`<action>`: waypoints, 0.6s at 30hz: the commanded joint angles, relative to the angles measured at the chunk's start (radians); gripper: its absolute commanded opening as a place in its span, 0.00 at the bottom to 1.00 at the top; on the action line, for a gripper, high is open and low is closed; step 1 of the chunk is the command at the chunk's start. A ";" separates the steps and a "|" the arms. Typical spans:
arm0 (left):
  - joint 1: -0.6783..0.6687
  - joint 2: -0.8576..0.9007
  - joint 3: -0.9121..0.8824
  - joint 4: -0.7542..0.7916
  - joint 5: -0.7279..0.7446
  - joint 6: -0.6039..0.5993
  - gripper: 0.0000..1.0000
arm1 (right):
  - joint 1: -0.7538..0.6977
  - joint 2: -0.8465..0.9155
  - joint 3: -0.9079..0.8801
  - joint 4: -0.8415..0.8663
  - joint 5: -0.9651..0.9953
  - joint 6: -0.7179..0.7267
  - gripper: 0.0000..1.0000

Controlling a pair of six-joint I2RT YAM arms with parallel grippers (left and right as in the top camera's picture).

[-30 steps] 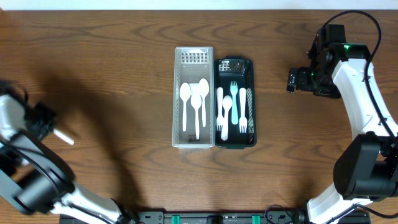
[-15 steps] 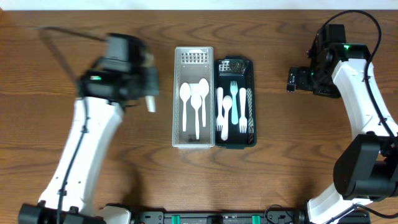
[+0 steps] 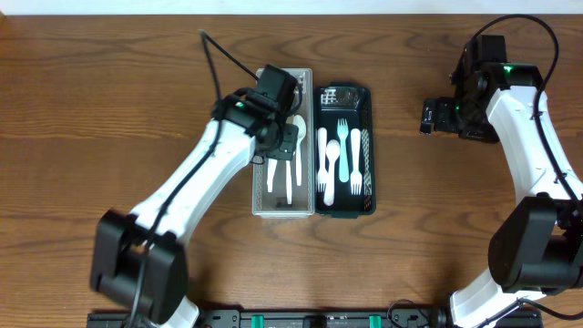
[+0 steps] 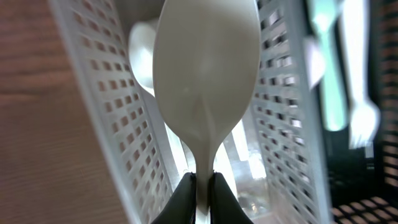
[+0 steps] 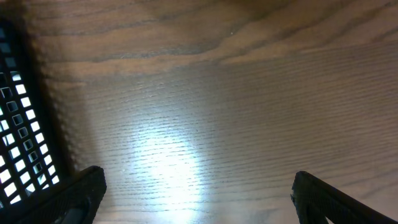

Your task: Pack container

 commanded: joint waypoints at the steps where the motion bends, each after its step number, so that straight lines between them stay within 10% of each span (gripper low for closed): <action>1: 0.000 0.029 0.005 0.000 -0.011 -0.013 0.06 | -0.001 0.005 -0.003 0.002 0.011 -0.008 0.99; 10: 0.000 0.003 0.072 0.003 -0.032 0.056 0.88 | -0.001 0.005 -0.003 0.023 0.018 -0.015 0.99; 18: 0.095 -0.048 0.212 0.005 -0.080 0.063 0.98 | 0.027 -0.040 0.019 0.193 0.018 -0.069 0.99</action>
